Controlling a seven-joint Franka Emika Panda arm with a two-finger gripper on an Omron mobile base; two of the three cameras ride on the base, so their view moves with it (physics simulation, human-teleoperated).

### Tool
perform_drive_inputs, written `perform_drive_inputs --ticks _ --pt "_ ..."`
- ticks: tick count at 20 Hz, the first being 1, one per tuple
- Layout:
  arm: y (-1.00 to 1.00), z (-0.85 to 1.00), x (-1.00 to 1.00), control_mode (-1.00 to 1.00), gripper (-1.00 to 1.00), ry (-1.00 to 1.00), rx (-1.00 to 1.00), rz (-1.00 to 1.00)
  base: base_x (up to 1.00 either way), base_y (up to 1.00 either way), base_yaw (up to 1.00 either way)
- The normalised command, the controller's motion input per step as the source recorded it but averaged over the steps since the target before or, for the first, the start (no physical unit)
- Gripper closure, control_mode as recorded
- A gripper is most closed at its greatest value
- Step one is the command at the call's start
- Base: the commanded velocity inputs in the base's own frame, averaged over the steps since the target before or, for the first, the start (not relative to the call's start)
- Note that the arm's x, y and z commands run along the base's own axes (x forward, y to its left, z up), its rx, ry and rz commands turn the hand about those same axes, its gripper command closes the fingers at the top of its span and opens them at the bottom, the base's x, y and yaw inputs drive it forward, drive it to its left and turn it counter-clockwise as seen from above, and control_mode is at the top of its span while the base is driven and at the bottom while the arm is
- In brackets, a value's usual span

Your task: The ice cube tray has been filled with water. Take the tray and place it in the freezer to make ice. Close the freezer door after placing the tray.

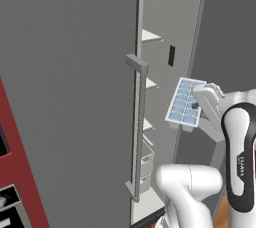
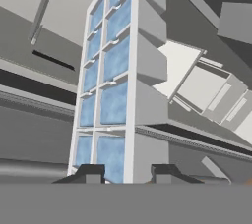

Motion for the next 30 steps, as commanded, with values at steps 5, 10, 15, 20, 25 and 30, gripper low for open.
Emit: perform_drive_inputs --ticks 5,10,15,20,25,30 --pt "0.00 0.00 0.37 -1.00 1.00 0.00 0.00 0.03 0.00 0.00 0.00" --pt "0.00 0.00 0.31 -1.00 1.00 0.00 0.00 0.12 0.00 0.00 0.00" --pt "0.00 0.00 0.32 -1.00 1.00 0.00 0.00 0.14 0.00 0.00 0.00" --pt "0.03 -0.03 0.30 -1.00 1.00 0.00 -0.01 0.00 0.00 0.00 0.00" --pt "0.00 -0.04 0.33 -1.00 1.00 0.00 -0.01 -0.02 0.00 0.00 0.00" --pt "0.00 -0.02 0.33 -1.00 1.00 0.00 -0.01 -0.01 0.00 0.00 0.00"
